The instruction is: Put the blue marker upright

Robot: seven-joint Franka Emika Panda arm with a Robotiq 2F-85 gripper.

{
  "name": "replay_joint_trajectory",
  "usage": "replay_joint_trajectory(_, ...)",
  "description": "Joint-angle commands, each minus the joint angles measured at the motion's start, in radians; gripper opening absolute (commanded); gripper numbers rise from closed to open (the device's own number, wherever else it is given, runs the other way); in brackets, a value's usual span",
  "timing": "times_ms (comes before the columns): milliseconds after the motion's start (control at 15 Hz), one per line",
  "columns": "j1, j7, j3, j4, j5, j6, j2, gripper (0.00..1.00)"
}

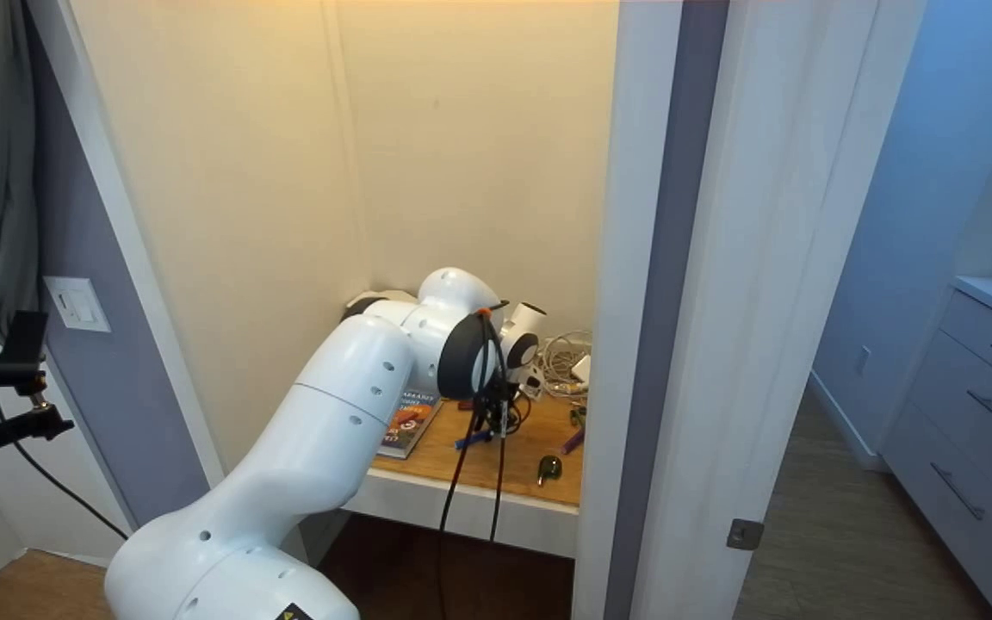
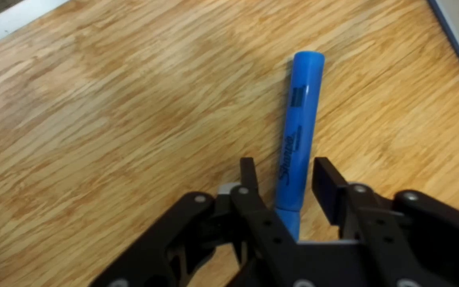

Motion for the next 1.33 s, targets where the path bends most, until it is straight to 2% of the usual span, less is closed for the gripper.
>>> replay_joint_trajectory(0, -0.004, 0.019, -0.009, 0.011, 0.018, -0.001, 0.015, 0.69)
replay_joint_trajectory(267, -0.004, 0.016, -0.006, 0.019, 0.020, -0.003, 0.020, 0.98)
replay_joint_trajectory(333, -0.005, 0.012, -0.003, 0.021, 0.022, -0.008, 0.021, 0.92)
replay_joint_trajectory(400, -0.006, 0.010, 0.000, 0.020, 0.025, -0.010, 0.021, 0.63)
replay_joint_trajectory(533, -0.006, 0.011, 0.002, 0.019, 0.025, -0.015, 0.021, 0.67)
replay_joint_trajectory(1133, -0.008, 0.009, 0.004, 0.019, 0.027, -0.036, 0.020, 0.02)
replay_joint_trajectory(1267, -0.008, 0.008, 0.006, 0.017, 0.032, -0.035, 0.016, 0.03)
